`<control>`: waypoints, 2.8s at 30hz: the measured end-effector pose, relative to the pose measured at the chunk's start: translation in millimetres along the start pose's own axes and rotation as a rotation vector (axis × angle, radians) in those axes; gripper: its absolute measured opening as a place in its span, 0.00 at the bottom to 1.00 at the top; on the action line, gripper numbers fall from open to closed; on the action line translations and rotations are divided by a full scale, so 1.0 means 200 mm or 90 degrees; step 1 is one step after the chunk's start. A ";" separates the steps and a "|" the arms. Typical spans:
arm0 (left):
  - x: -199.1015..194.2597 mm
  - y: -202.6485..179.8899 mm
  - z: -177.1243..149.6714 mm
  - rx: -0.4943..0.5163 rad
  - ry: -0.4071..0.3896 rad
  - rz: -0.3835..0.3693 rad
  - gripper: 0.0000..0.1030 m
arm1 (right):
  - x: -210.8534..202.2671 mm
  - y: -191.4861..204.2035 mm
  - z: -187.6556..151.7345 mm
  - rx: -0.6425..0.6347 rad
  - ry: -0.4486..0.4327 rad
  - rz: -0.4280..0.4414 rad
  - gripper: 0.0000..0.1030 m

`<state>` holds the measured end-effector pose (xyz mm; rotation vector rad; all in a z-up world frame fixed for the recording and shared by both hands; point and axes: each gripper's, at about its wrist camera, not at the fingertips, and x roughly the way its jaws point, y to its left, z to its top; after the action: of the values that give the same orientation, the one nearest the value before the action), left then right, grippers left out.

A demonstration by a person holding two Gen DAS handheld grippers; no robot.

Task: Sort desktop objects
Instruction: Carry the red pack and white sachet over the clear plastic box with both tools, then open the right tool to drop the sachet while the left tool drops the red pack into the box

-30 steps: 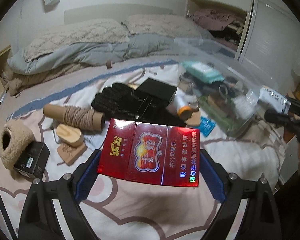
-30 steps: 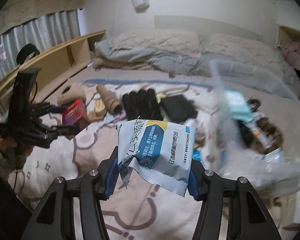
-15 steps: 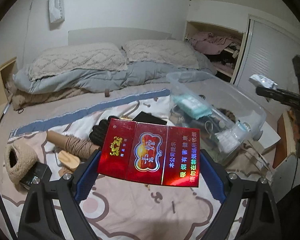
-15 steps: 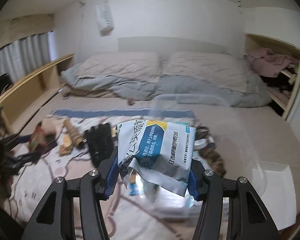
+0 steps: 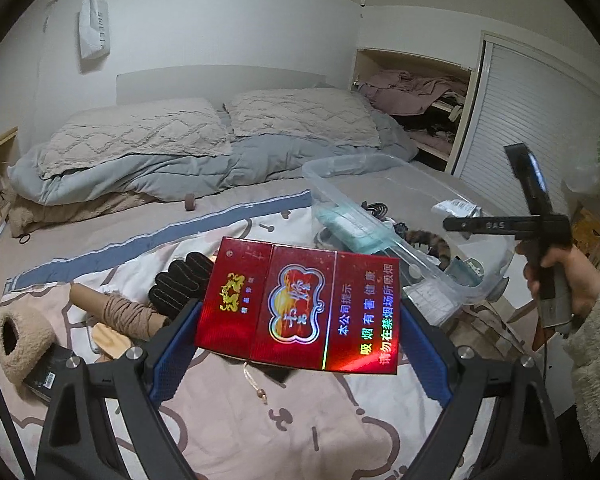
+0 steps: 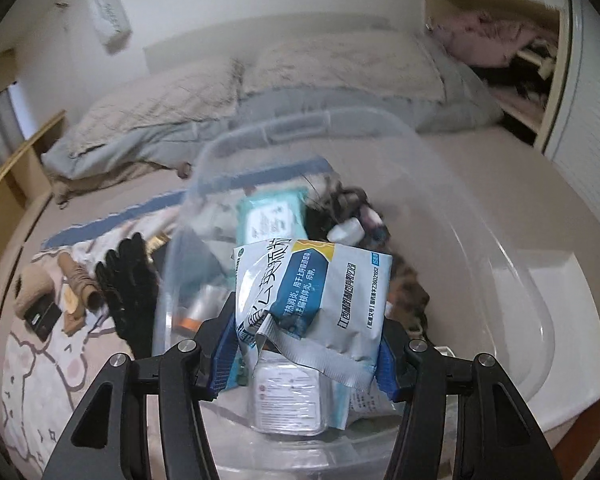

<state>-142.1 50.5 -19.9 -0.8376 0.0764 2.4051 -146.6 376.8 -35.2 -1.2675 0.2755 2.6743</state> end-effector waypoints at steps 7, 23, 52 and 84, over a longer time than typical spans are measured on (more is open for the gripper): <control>0.04 -0.05 0.03 -0.010 0.003 -0.013 0.91 | 0.04 -0.02 0.00 0.011 0.027 -0.024 0.57; 0.23 -0.31 0.15 0.007 0.012 -0.046 0.91 | 0.05 -0.11 -0.04 0.038 0.020 -0.022 0.95; 0.79 -0.96 0.35 0.018 0.080 -0.092 0.91 | -0.21 -0.48 -0.07 0.080 -0.102 -0.052 0.95; 0.87 -0.99 0.25 0.029 0.129 -0.080 1.00 | -0.20 -0.55 -0.10 0.157 -0.103 -0.032 0.95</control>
<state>-171.7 315.0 -55.8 -1.0311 0.1528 2.1883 -82.3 475.5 -26.5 -0.9672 0.5243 2.5841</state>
